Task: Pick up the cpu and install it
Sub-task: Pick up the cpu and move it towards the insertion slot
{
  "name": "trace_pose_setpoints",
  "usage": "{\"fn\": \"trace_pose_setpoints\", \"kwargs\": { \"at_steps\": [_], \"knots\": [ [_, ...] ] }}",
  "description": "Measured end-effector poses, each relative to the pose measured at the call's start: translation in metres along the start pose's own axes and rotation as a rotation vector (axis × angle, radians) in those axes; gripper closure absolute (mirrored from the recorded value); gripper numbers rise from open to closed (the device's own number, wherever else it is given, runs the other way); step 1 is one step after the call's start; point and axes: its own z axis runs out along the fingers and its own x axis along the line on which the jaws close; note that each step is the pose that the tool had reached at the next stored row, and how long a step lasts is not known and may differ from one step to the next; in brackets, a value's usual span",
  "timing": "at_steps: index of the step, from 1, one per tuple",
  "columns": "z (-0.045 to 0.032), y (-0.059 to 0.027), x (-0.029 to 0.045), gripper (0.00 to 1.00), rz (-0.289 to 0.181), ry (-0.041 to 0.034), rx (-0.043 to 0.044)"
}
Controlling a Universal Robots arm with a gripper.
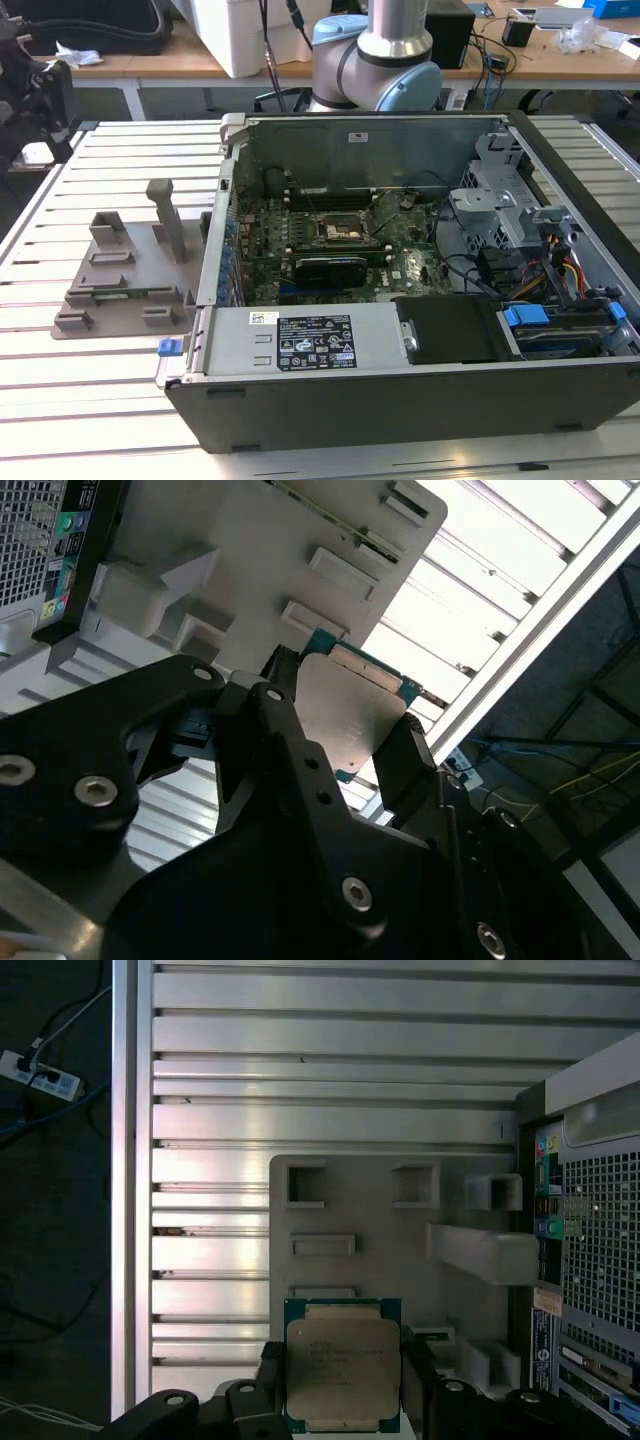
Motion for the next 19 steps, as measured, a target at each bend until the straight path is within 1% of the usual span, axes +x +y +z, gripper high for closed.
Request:
{"fn": "trace_pose_setpoints", "kwargs": {
  "at_steps": [3, 4, 5, 7, 9, 19],
  "knots": [
    [-0.0066, 0.0, -0.0002, 0.45, 0.0, 0.0, 0.0],
    [-0.0119, -0.0001, -0.0003, 0.45, 0.0, 0.0, 0.0],
    [-0.0148, -0.0001, -0.0004, 0.45, 0.0, 0.0, 0.0],
    [-0.0231, -0.0001, -0.0006, 0.45, 0.0, 0.0, 0.0],
    [-0.0353, -0.0002, -0.0008, 0.45, 0.0, 0.0, 0.0],
    [-0.0634, -0.0004, -0.0015, 0.45, 0.0, 0.0, 0.0]
  ]
}}
